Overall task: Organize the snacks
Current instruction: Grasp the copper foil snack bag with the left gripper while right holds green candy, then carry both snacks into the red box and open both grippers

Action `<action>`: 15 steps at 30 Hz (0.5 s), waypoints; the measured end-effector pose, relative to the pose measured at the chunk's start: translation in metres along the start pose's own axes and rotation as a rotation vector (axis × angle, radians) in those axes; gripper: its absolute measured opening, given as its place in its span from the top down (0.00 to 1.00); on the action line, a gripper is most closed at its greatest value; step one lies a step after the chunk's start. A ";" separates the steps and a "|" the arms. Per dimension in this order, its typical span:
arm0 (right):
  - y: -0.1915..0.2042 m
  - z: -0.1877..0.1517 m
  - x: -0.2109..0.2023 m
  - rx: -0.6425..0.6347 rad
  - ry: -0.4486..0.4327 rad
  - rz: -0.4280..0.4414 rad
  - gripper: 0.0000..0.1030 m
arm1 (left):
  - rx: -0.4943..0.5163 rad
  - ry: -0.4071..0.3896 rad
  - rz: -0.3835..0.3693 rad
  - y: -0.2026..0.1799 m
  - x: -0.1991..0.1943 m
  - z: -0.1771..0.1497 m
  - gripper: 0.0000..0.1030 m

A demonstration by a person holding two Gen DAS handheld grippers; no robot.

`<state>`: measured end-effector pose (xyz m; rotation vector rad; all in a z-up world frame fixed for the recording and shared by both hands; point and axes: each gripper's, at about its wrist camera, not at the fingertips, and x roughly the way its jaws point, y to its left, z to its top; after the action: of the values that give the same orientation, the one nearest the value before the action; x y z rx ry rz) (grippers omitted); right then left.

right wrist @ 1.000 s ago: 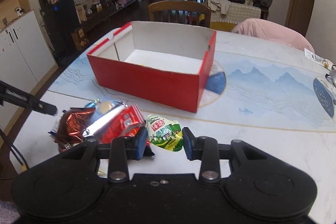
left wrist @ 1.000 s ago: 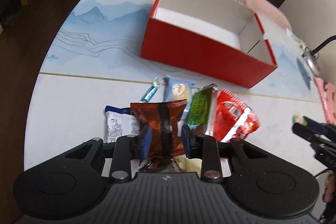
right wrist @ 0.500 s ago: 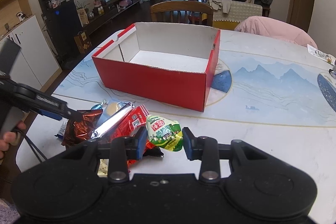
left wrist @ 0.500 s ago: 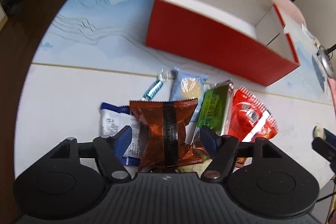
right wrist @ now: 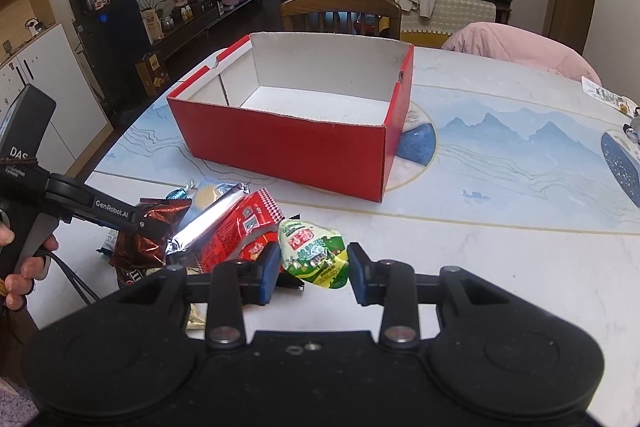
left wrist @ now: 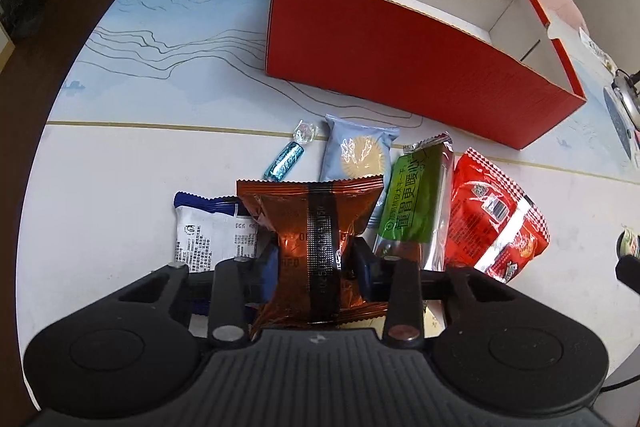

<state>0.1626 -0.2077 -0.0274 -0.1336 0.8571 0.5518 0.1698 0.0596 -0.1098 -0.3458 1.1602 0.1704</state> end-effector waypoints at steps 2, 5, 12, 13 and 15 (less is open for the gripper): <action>0.000 0.000 -0.001 -0.002 0.000 0.003 0.65 | -0.010 -0.005 -0.004 0.003 -0.002 -0.002 0.67; 0.003 0.001 -0.003 -0.004 -0.006 0.009 0.65 | -0.043 -0.013 -0.027 0.009 -0.009 -0.003 0.67; 0.010 0.012 -0.017 -0.015 -0.047 0.027 0.65 | -0.079 -0.055 -0.076 0.020 -0.047 -0.006 0.67; 0.012 0.014 -0.019 -0.020 -0.054 0.028 0.65 | -0.079 -0.065 -0.080 0.021 -0.053 -0.006 0.67; 0.014 0.019 -0.022 -0.032 -0.067 0.033 0.65 | -0.072 -0.091 -0.093 0.020 -0.067 -0.004 0.67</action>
<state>0.1569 -0.1980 0.0032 -0.1296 0.7869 0.5975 0.1341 0.0798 -0.0534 -0.4502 1.0476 0.1455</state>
